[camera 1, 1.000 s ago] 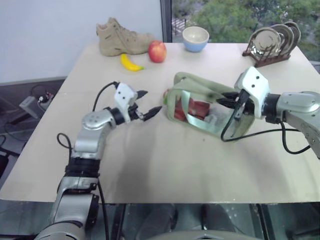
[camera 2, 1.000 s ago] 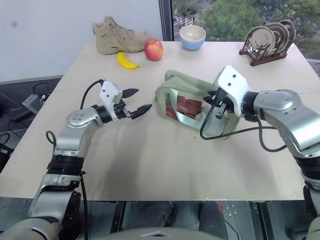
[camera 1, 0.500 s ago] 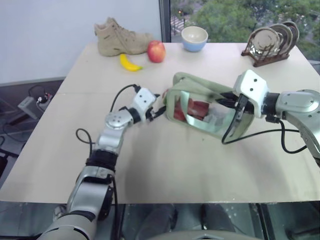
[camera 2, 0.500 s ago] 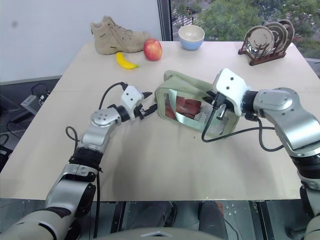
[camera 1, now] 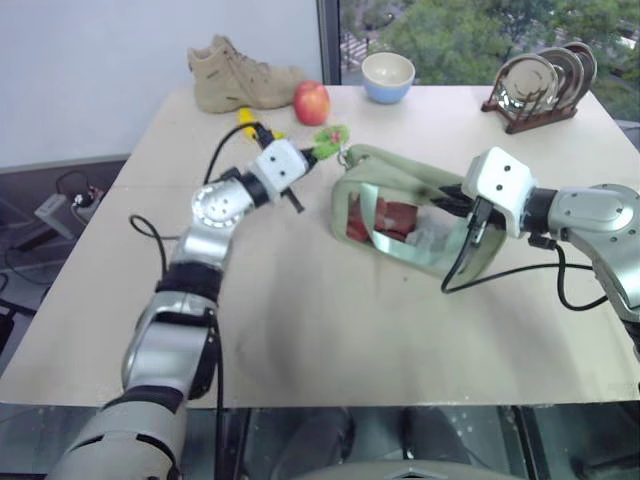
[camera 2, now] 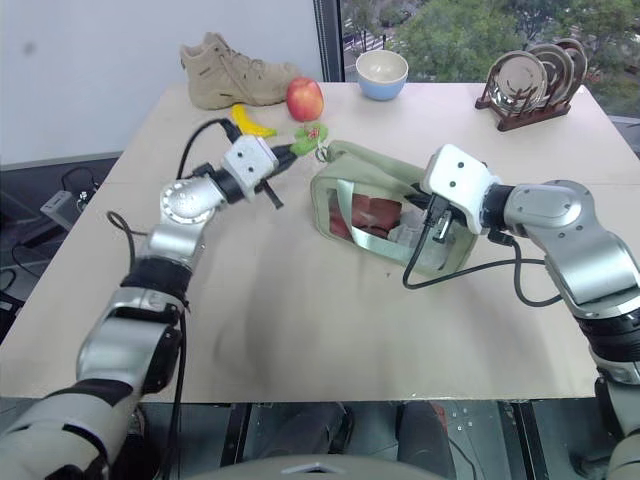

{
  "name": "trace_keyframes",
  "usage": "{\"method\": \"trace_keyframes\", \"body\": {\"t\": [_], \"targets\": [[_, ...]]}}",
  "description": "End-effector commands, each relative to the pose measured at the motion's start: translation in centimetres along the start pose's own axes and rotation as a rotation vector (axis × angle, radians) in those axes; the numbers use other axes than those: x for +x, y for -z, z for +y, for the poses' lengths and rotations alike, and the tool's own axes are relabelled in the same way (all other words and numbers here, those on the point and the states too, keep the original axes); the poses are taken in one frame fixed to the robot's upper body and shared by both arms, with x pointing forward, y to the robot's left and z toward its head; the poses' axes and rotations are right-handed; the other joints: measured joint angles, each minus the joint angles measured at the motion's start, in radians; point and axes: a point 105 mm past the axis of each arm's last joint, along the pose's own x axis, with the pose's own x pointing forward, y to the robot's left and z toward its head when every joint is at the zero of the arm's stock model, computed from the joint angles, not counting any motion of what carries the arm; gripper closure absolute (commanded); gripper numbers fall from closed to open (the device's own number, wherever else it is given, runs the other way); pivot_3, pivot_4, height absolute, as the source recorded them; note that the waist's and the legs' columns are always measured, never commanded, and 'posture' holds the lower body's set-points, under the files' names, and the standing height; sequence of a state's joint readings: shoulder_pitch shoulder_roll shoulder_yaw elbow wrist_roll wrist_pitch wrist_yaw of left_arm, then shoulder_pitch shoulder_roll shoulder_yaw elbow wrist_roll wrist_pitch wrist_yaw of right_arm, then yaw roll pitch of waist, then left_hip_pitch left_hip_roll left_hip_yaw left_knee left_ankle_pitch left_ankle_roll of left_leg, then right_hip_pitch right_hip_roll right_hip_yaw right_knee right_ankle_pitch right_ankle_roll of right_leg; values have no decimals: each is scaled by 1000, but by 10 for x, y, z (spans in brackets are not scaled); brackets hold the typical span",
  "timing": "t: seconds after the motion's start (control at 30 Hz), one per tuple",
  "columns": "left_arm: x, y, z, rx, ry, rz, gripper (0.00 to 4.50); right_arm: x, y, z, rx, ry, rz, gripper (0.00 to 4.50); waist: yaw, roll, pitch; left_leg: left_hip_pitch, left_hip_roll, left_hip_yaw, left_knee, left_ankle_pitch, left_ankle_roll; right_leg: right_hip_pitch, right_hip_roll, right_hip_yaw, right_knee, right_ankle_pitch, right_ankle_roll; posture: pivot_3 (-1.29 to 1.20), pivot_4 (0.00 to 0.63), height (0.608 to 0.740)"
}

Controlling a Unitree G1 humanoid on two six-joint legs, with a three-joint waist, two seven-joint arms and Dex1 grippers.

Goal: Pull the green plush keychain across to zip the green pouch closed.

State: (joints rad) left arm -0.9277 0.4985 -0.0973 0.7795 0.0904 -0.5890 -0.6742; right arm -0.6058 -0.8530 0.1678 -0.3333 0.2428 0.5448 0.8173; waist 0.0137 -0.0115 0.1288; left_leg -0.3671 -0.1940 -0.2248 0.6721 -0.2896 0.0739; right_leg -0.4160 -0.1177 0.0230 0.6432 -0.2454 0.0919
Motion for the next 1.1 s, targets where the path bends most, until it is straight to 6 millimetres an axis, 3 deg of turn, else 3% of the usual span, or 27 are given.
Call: {"method": "trace_keyframes", "body": {"t": [0.03,0.2,0.33,0.37,0.47,0.53,0.8,0.87,0.97,1.03,1.1], "targets": [[7,-36,10,221,82,-146,4452,3,4,2,2,-3,4,4500,0,0,0,0,0,0,0,0,0,0,0,0,0,0,0,0,150,740],[15,-62,8,404,184,-259,4452,7,4,1,-3,9,2,4500,-5,0,0,-1,0,0,1,0,0,-1,0,0,1,0,0,0,150,740],[22,-70,5,409,228,-292,4452,10,4,2,-5,13,-2,4500,-5,0,0,-1,0,0,1,0,0,-1,0,0,2,0,0,0,150,740],[24,-70,5,393,238,-290,3851,11,3,2,-6,14,-3,4500,-5,0,0,-1,0,0,2,0,0,-1,0,0,2,0,0,0,150,740],[28,-73,8,359,223,-294,2764,12,3,3,-6,15,-5,4500,-7,-1,0,-3,0,-1,3,0,0,-2,0,0,2,0,0,0,150,740],[30,-75,10,345,215,-300,1597,13,3,3,-6,18,-6,4500,-7,-1,0,-3,0,-1,4,0,0,-2,0,-1,3,0,0,0,150,740],[35,-90,24,181,162,-370,1597,14,3,5,-3,10,-6,4500,-19,-1,-1,-12,-1,-3,13,0,0,-8,0,-3,7,0,0,0,150,740],[32,-79,33,96,130,-322,1597,14,2,6,-4,8,-7,4500,-25,-2,-1,-14,-2,-3,14,0,0,-10,-1,-3,14,0,0,0,150,740],[21,-53,51,-218,71,-246,1597,13,1,7,-1,6,-9,4500,-30,-2,-1,-15,-2,-2,14,0,0,-13,-1,-2,16,0,0,0,150,740],[7,-40,53,-416,84,-231,1597,12,0,7,1,6,-10,4500,-33,-1,-2,-16,-2,-2,14,0,0,-15,-1,-2,17,0,0,0,150,740],[-13,-30,41,-605,174,-228,1597,11,0,8,3,6,-9,4500,-36,-1,-2,-16,-2,-2,14,0,0,-15,-1,-2,18,0,0,0,150,740]]}}
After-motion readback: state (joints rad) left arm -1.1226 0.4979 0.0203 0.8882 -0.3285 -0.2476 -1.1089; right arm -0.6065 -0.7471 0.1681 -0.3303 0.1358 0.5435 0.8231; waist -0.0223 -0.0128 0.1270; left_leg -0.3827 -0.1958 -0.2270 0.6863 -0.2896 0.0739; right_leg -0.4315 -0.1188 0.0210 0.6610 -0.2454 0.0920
